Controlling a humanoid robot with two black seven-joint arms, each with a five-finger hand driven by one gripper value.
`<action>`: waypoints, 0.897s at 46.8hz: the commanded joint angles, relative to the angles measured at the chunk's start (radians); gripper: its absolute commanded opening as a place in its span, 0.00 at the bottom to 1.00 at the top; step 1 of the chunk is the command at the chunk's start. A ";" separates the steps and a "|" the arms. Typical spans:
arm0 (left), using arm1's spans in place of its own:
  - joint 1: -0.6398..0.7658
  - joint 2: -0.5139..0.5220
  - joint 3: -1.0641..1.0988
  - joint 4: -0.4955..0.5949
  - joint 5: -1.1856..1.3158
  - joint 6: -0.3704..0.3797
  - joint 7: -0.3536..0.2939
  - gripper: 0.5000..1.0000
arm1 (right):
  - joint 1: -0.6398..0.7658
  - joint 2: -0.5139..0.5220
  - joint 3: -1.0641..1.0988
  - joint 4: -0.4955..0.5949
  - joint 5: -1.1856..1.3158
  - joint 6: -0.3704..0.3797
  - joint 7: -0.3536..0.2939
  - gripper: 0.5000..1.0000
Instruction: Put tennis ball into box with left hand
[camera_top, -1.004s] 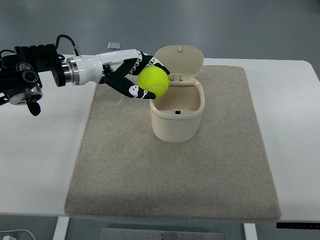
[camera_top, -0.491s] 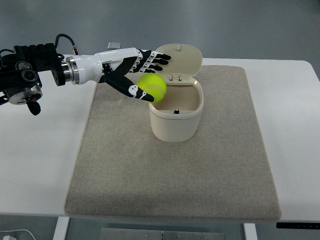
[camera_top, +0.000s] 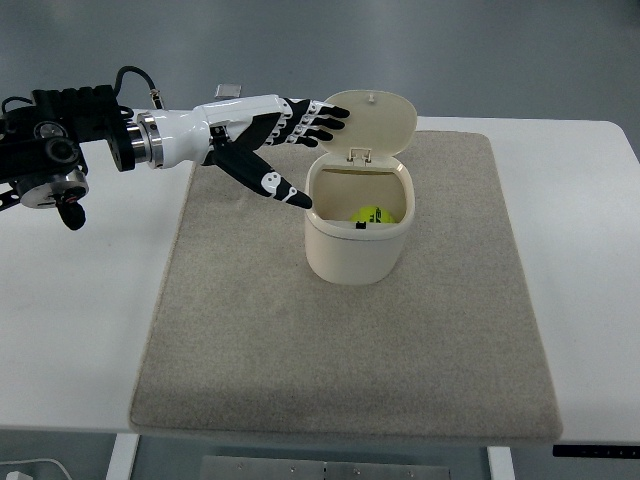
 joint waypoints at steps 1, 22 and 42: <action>-0.001 0.002 -0.018 -0.013 -0.001 0.001 -0.002 0.98 | 0.000 0.000 0.000 0.000 0.000 0.000 0.000 0.88; 0.067 0.005 -0.360 -0.022 -0.170 0.132 -0.023 0.97 | 0.000 0.000 0.000 0.000 0.000 0.000 0.000 0.88; 0.374 -0.199 -0.729 0.401 -0.311 0.133 -0.067 0.97 | 0.000 0.000 0.000 -0.001 0.000 0.000 0.000 0.88</action>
